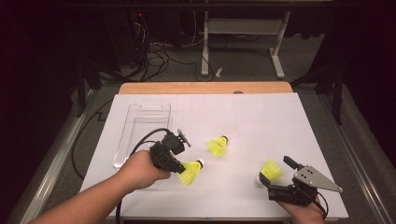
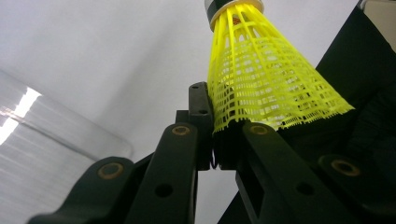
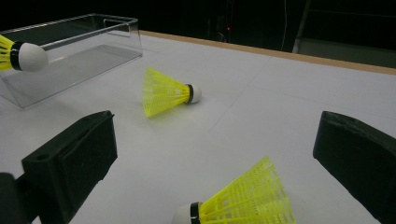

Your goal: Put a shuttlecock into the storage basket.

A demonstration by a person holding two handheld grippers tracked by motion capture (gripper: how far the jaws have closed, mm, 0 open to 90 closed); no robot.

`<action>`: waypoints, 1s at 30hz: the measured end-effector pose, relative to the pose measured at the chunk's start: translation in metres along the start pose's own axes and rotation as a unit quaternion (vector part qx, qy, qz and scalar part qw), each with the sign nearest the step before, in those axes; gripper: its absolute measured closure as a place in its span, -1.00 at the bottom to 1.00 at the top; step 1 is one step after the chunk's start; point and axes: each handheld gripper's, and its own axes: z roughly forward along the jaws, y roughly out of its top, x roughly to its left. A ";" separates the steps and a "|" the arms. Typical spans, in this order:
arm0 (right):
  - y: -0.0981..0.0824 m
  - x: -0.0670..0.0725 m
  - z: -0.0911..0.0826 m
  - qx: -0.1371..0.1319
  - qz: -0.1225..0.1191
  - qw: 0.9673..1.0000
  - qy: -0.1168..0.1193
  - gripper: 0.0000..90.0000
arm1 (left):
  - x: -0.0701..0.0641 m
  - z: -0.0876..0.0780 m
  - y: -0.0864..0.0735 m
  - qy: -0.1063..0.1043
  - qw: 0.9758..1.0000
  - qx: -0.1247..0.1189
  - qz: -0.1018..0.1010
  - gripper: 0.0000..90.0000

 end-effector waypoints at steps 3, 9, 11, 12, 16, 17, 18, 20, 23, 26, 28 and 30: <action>0.000 0.000 0.000 0.001 0.000 1.000 0.000 -1.00 | 0.003 -0.003 -0.001 0.003 1.000 0.001 -0.004 0.94; 0.000 0.000 0.000 0.002 0.000 1.000 0.000 -1.00 | 0.007 -0.012 -0.003 0.007 1.000 -0.001 -0.012 0.94; 0.000 0.000 0.000 0.001 0.000 1.000 0.000 -1.00 | 0.009 -0.015 -0.004 0.009 1.000 -0.004 -0.013 0.94; 0.000 0.000 0.000 0.001 0.001 1.000 0.000 -1.00 | 0.010 -0.017 -0.004 0.011 1.000 -0.005 -0.014 0.94; -0.001 -0.001 0.000 0.002 0.002 1.000 0.000 -1.00 | 0.014 -0.023 -0.007 0.016 1.000 -0.008 -0.019 0.94; -0.001 -0.001 0.000 0.002 0.002 1.000 0.000 -1.00 | 0.016 -0.024 -0.008 0.018 1.000 -0.009 -0.021 0.94; -0.001 0.000 0.000 0.002 0.001 1.000 0.000 -1.00 | 0.018 -0.025 -0.008 0.018 1.000 -0.010 -0.024 0.94; 0.000 0.000 0.000 0.002 0.000 1.000 0.000 -1.00 | 0.021 -0.027 -0.011 0.022 0.999 -0.012 -0.028 0.94; -0.001 0.000 0.001 0.002 0.000 1.000 0.000 -1.00 | 0.027 -0.029 -0.014 0.029 0.999 -0.008 -0.032 0.94; -0.001 0.000 0.001 0.003 0.001 1.000 0.000 -0.99 | 0.033 -0.032 -0.017 0.031 0.999 -0.010 -0.042 0.94; -0.001 0.000 0.001 0.003 0.000 1.000 -0.001 -1.00 | 0.037 -0.034 -0.019 0.033 0.998 -0.009 -0.046 0.94; -0.001 0.000 0.001 0.003 0.001 1.000 -0.001 -1.00 | 0.040 -0.035 -0.021 0.033 0.998 -0.009 -0.050 0.94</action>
